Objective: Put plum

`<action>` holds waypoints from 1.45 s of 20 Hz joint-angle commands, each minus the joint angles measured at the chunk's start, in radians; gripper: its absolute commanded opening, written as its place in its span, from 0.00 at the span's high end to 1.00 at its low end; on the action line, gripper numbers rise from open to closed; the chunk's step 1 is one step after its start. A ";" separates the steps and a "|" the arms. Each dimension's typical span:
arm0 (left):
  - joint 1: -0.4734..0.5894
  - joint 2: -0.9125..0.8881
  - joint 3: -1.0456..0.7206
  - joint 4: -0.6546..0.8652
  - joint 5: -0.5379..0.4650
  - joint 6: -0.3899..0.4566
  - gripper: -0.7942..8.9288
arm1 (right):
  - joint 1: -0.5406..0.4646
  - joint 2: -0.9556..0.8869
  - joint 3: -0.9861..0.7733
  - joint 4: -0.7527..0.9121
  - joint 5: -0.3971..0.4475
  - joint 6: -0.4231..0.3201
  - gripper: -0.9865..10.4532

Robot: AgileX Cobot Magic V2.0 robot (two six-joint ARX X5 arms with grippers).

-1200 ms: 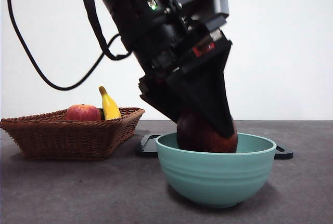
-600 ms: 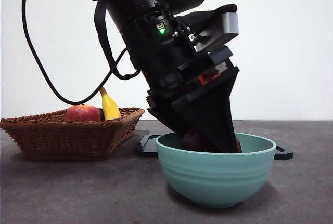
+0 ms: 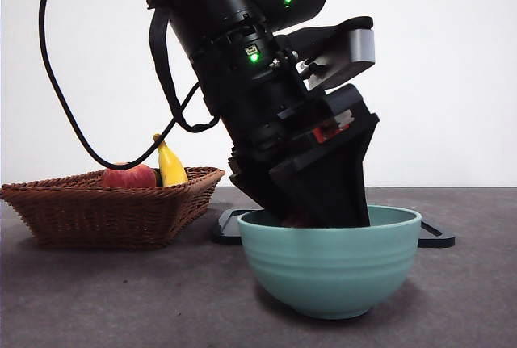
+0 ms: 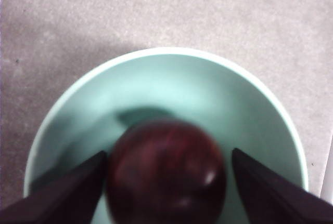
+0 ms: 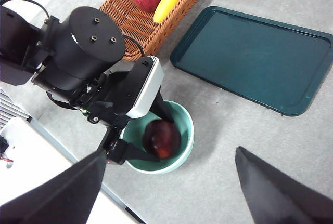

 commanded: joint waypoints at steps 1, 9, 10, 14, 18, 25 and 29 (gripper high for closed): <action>-0.014 0.020 0.026 0.000 0.000 0.006 0.50 | 0.004 0.008 0.023 0.009 -0.003 0.010 0.57; -0.008 -0.001 0.223 -0.156 0.001 -0.003 0.50 | 0.004 0.008 0.023 0.009 -0.003 0.010 0.57; -0.002 -0.016 0.248 -0.168 0.001 -0.004 0.50 | 0.004 0.008 0.023 0.009 -0.003 0.010 0.57; 0.066 -0.140 0.309 -0.167 0.002 -0.053 0.50 | 0.004 0.008 0.023 0.009 -0.003 0.010 0.57; 0.198 -0.315 0.310 -0.180 0.002 -0.083 0.50 | 0.004 0.008 0.023 0.010 -0.003 0.010 0.57; 0.491 -0.557 0.287 -0.365 0.183 -0.090 0.50 | 0.004 0.008 0.023 0.018 -0.003 0.009 0.57; 0.575 -0.653 0.195 -0.444 0.280 -0.085 0.50 | 0.004 0.009 0.023 0.026 -0.002 0.009 0.57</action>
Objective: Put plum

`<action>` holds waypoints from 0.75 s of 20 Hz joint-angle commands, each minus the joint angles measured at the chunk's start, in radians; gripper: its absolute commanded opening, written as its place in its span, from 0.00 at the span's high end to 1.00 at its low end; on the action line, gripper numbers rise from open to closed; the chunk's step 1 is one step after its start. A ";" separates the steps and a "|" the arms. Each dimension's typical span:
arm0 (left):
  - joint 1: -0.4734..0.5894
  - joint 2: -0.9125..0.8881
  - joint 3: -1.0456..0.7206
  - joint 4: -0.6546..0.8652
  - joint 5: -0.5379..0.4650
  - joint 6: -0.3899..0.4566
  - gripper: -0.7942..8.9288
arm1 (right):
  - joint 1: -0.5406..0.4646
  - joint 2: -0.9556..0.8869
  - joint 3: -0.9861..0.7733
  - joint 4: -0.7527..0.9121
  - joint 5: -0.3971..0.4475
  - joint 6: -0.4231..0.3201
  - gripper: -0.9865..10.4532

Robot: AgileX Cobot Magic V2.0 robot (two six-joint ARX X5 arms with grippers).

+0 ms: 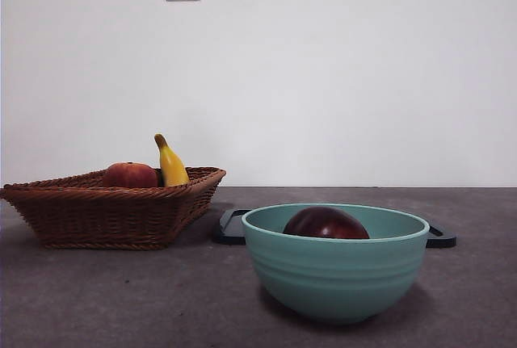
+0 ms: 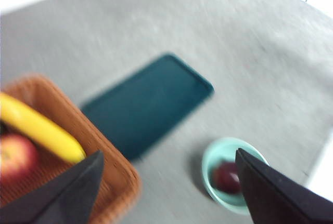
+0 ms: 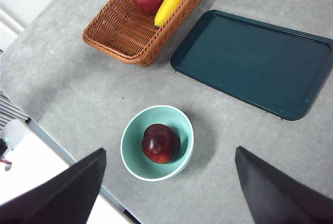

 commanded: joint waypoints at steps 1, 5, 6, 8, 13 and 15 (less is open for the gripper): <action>0.009 -0.037 -0.064 -0.022 0.062 0.005 0.50 | 0.004 0.010 0.023 0.014 -0.002 0.009 0.57; 0.006 -0.142 -0.260 -0.036 0.150 0.005 0.50 | 0.004 0.022 0.023 0.014 -0.002 0.009 0.57; 0.002 -0.163 -0.308 -0.051 0.154 0.005 0.50 | 0.004 0.029 0.023 0.014 -0.003 0.009 0.57; -0.002 -0.192 -0.373 -0.087 0.157 0.010 0.50 | 0.004 0.035 0.023 0.011 -0.003 0.009 0.57; -0.002 -0.210 -0.402 -0.113 0.157 0.013 0.50 | 0.017 0.053 0.021 -0.009 -0.002 0.008 0.57; -0.002 -0.210 -0.402 -0.113 0.157 0.013 0.50 | 0.031 0.060 0.020 -0.023 -0.003 0.008 0.57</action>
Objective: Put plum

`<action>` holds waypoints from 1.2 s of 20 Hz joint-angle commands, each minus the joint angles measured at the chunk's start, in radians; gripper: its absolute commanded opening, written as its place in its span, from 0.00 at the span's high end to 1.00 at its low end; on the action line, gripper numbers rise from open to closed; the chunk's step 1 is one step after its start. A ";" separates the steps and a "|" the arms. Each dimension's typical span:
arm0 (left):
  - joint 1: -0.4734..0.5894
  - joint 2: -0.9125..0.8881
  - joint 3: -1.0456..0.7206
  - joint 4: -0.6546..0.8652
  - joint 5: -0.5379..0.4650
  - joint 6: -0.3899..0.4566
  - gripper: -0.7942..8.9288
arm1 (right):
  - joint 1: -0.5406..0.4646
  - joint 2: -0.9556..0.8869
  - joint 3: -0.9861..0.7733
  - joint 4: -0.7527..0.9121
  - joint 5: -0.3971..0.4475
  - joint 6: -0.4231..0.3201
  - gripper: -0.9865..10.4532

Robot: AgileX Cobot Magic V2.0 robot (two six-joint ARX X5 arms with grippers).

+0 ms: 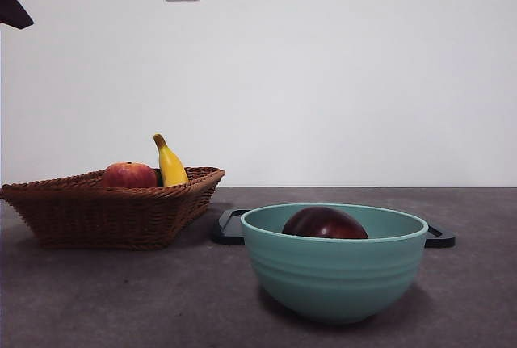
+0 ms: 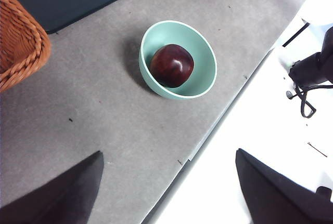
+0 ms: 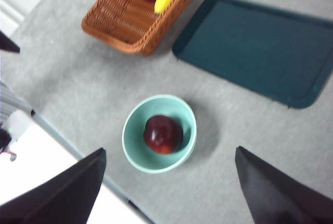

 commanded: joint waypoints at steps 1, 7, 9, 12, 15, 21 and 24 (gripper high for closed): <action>-0.005 0.005 0.012 0.005 0.009 0.011 0.50 | 0.021 0.014 0.019 -0.005 -0.002 0.009 0.57; -0.005 0.005 0.012 0.007 0.009 0.011 0.50 | 0.112 0.086 -0.098 0.076 -0.001 0.071 0.57; -0.005 0.005 0.012 0.007 0.009 0.011 0.50 | 0.152 0.116 -0.179 0.181 0.001 0.126 0.57; -0.005 0.005 0.012 0.008 0.009 0.011 0.50 | 0.218 0.175 -0.269 0.310 0.062 0.177 0.57; -0.005 0.005 0.012 0.008 0.009 0.011 0.50 | 0.278 0.248 -0.307 0.394 0.122 0.197 0.59; -0.005 0.005 0.012 0.008 0.009 0.011 0.50 | 0.380 0.408 -0.309 0.515 0.265 0.216 0.64; -0.005 0.005 0.012 0.008 0.009 0.011 0.50 | 0.403 0.482 -0.309 0.566 0.309 0.224 0.66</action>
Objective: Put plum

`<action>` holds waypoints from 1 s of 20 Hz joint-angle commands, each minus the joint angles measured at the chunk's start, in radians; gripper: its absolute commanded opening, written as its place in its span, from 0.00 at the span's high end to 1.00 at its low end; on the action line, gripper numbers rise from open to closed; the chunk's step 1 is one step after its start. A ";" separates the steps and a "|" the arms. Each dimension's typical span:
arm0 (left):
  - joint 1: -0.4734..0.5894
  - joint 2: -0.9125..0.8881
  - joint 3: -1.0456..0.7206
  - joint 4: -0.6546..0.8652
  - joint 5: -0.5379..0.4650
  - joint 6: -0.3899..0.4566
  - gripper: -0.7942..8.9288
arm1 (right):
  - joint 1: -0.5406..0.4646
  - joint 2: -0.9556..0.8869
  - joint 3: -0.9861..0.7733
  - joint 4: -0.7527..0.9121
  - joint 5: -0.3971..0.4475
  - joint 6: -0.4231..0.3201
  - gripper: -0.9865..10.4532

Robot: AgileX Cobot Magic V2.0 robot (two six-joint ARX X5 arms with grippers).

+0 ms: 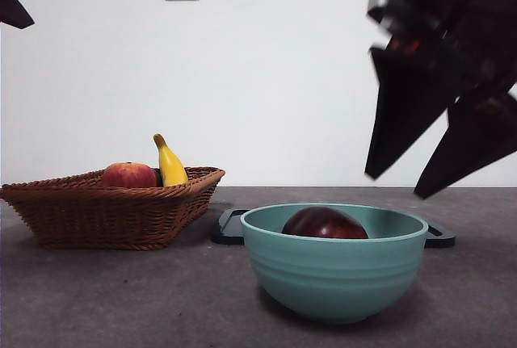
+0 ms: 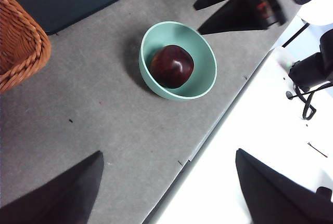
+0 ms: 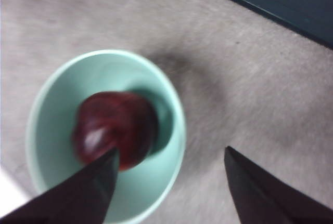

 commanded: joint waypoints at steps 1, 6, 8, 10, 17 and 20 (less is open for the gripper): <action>-0.005 0.005 0.012 0.006 0.008 0.011 0.50 | 0.019 0.055 0.007 0.036 0.021 0.023 0.68; -0.005 0.005 0.012 0.006 0.008 0.011 0.50 | 0.037 0.139 0.007 0.090 0.027 0.030 0.76; -0.005 0.005 0.012 0.006 0.008 0.011 0.50 | 0.041 0.164 0.007 0.105 0.026 0.030 0.79; -0.005 0.005 0.012 0.006 0.008 0.011 0.50 | 0.043 0.173 0.007 0.108 0.026 0.030 0.84; -0.005 0.005 0.012 0.006 0.008 0.011 0.50 | 0.043 0.172 0.012 0.113 0.019 0.031 0.91; -0.005 0.005 0.012 0.006 0.008 0.011 0.50 | 0.043 0.164 0.045 0.111 0.019 0.037 0.91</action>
